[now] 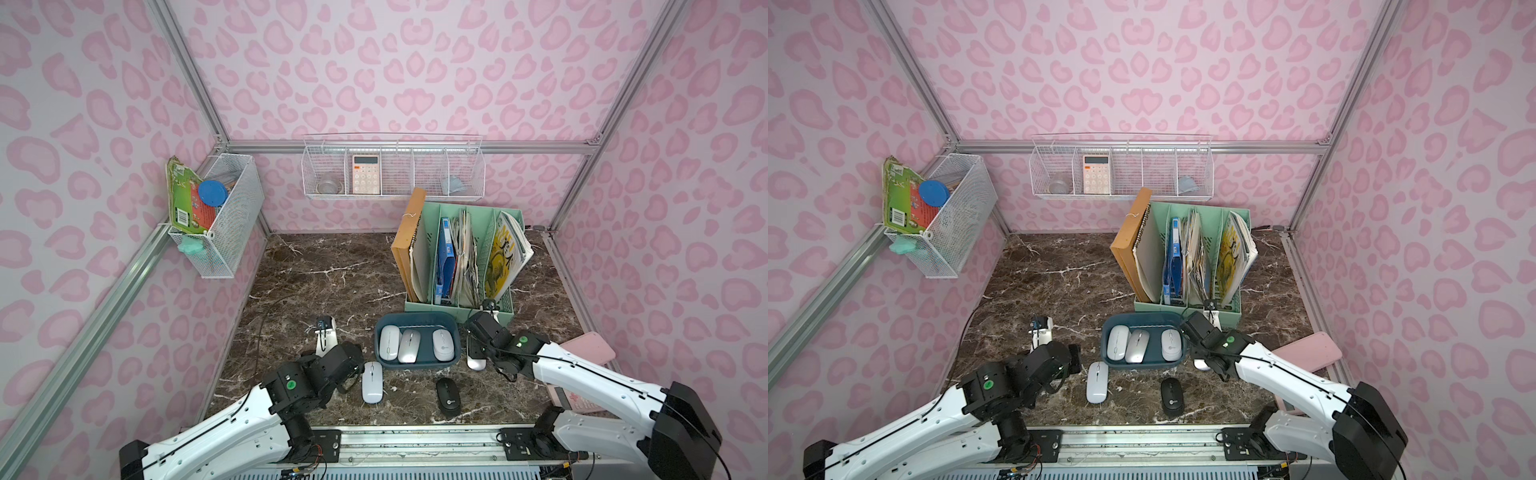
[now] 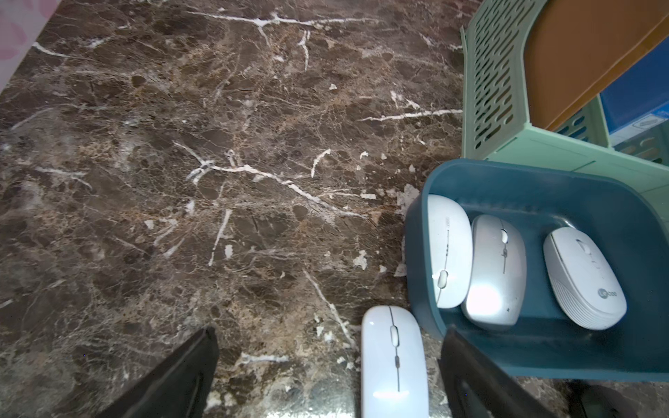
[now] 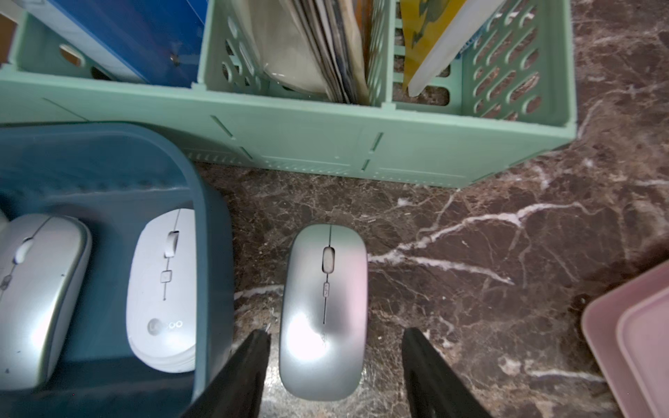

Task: Take out the mouse from the storage box
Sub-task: Place the mouse at the center of the board, then pick up the mouse from the storage box.

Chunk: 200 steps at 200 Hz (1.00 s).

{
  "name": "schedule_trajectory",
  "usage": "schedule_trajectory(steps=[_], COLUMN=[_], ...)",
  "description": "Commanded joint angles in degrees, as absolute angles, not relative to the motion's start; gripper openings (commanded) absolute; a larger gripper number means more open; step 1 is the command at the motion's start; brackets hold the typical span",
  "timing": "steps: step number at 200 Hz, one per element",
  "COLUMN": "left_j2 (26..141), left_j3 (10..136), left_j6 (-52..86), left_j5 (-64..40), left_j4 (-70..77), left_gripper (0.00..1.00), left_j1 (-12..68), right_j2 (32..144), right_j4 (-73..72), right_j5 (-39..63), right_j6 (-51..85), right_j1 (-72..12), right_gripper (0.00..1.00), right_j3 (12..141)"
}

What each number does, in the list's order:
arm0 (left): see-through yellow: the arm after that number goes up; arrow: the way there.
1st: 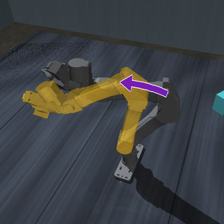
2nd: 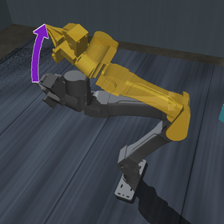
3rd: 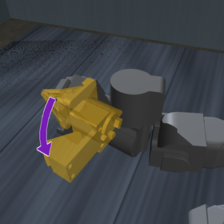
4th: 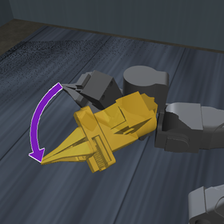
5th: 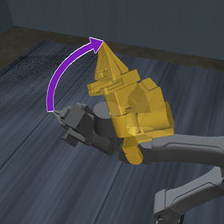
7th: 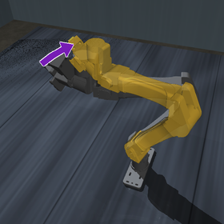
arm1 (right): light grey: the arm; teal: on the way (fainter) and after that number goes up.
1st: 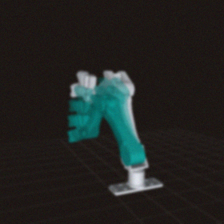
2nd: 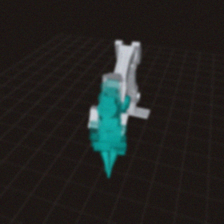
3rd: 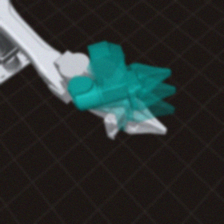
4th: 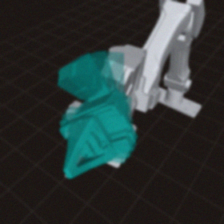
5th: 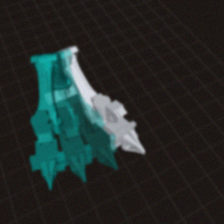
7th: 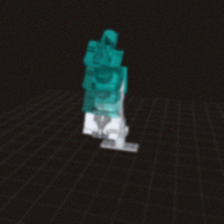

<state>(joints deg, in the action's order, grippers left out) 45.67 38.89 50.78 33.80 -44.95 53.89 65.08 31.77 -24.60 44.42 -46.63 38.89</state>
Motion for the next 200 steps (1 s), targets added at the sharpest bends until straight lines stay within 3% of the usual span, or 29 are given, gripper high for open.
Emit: schedule_trajectory(steps=[1, 92, 154, 200], left_j2=[52.8, 86.6, 100.6, 107.5], left_j3=[42.7, 63.7, 73.0, 77.9], left_j6=[49.3, 43.2, 40.6, 39.9], left_j5=[28.5, 16.0, 11.2, 9.5], left_j4=[-40.1, -38.1, -40.3, -43.9], left_gripper=[0.99, 0.96, 0.84, 0.82], left_j1=[53.6, 53.4, 51.8, 51.2], right_j2=[62.6, 49.9, 43.9, 39.8], right_j4=[26.1, 9.0, 4.7, 3.8], right_j5=[-23.2, -19.4, -17.6, -15.6], right_j6=[42.5, 40.1, 37.5, 36.5], right_j1=[-46.6, -46.3, -45.4, -44.2], right_gripper=[0.63, 0.66, 0.68, 0.7], right_j3=[36.0, 20.1, 15.0, 13.3])
